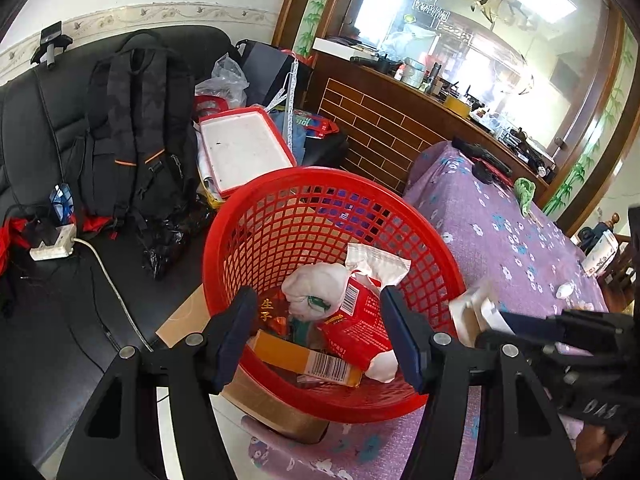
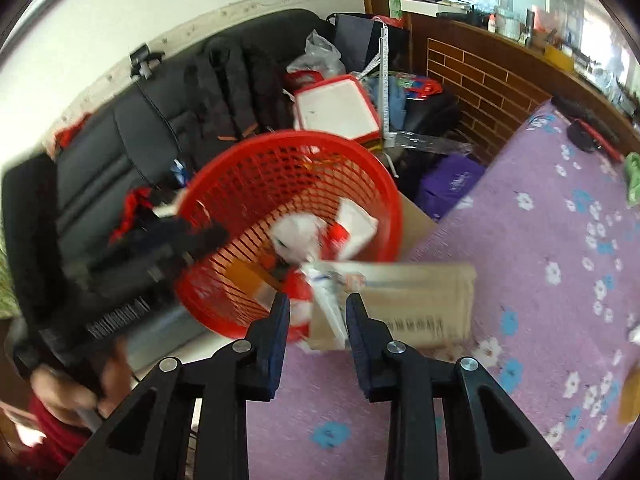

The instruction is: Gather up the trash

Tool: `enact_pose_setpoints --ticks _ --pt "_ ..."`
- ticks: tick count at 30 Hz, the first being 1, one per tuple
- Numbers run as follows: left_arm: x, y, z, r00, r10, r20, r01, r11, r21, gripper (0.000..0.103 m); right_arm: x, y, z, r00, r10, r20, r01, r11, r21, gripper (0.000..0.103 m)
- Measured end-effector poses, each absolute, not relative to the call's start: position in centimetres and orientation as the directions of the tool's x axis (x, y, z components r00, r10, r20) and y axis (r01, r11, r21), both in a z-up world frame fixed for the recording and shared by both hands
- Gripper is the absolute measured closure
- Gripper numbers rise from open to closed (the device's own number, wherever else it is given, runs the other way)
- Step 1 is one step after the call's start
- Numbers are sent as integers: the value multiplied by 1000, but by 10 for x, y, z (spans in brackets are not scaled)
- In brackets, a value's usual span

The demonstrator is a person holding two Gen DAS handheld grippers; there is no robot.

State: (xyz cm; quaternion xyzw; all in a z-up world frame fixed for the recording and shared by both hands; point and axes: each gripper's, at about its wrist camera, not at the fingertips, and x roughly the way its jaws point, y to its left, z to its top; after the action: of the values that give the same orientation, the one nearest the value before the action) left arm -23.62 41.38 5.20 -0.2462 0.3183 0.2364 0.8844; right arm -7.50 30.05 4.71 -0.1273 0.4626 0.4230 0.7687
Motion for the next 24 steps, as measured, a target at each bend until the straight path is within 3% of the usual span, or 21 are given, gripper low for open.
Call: enact_pose_setpoints --ticks 9,17,20,21,23,24 --pt "-223 390 66 732 211 -648 -477 837 -267 35 -48 241 70 276 568 -776 -661 698 275 71" --pt "-207 344 72 780 70 -622 -361 862 -355 34 -42 190 65 313 571 -759 -595 741 313 71" --pt "-191 325 63 748 108 -655 -385 874 -296 34 -45 171 63 326 566 -757 -582 751 311 71" --pt "-183 320 59 726 135 -674 -408 874 -265 35 -46 164 62 330 564 -757 -576 756 312 71" --pt "-171 318 52 708 137 -693 -419 871 -256 46 -46 149 61 339 560 -756 -561 765 316 71" --pt "-165 318 48 695 137 -706 -430 866 -255 59 -46 142 60 342 558 -756 -555 769 317 71"
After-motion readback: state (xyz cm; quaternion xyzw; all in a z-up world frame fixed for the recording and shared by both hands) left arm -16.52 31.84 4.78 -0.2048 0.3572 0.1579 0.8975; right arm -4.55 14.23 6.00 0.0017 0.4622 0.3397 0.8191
